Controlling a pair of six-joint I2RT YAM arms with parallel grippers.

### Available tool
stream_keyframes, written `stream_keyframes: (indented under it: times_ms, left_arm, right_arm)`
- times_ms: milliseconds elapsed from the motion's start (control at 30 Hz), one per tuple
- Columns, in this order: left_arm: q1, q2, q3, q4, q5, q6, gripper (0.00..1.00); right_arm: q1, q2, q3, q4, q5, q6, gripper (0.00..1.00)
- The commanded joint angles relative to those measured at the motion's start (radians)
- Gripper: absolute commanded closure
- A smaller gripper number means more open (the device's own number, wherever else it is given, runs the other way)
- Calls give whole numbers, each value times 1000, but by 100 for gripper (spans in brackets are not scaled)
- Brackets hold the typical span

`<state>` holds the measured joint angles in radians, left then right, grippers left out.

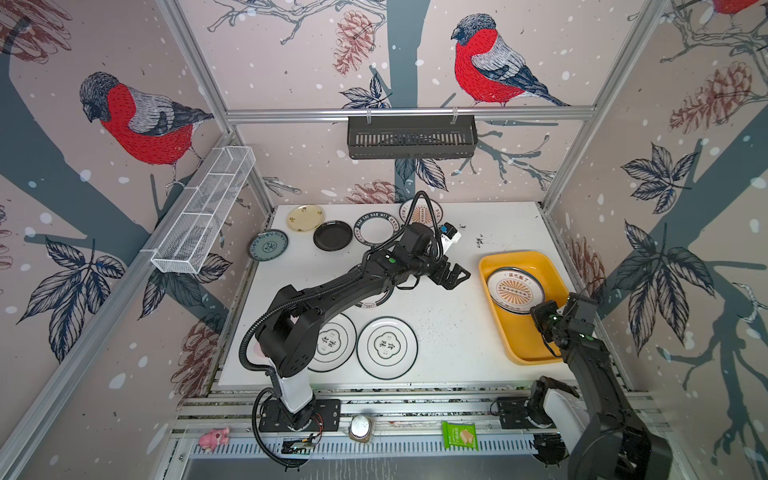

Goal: Place the plates into the plastic bin on the countertop
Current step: 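Lower the sunburst plate into the bin and open the right gripper, then reach the right gripper to the white cloud-emblem plate and grasp its edge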

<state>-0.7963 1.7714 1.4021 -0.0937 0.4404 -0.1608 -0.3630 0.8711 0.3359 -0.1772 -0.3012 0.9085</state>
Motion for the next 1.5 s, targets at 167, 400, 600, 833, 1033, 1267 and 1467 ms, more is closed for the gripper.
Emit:
stream_keyframes:
  times_ms: [167,400,600,833,1033,1267,1467]
  left_arm:
    - [-3,-15,-15,9,-11,4,3]
    - [-1,-23,-27,14,-17,6,4]
    - [-1,-35,-40,23,-32,4,3]
    - [1,-85,-110,79,-84,-15,3]
    - [31,-166,-214,124,-130,-69,4]
    - [135,-403,-466,205,-210,-179,3]
    - [147,-588,-603,140,-366,-214,3]
  right_arm:
    - [-26,7,-3,38,-5,-33,83]
    - [-34,-1,15,16,-6,-46,77]
    - [-36,-24,44,2,-29,-69,40]
    - [-12,-96,103,4,-76,-121,7]
    - [159,-119,210,-22,-23,-157,2]
    - [554,-55,267,45,122,-140,0]
    - [920,99,326,28,306,-109,0]
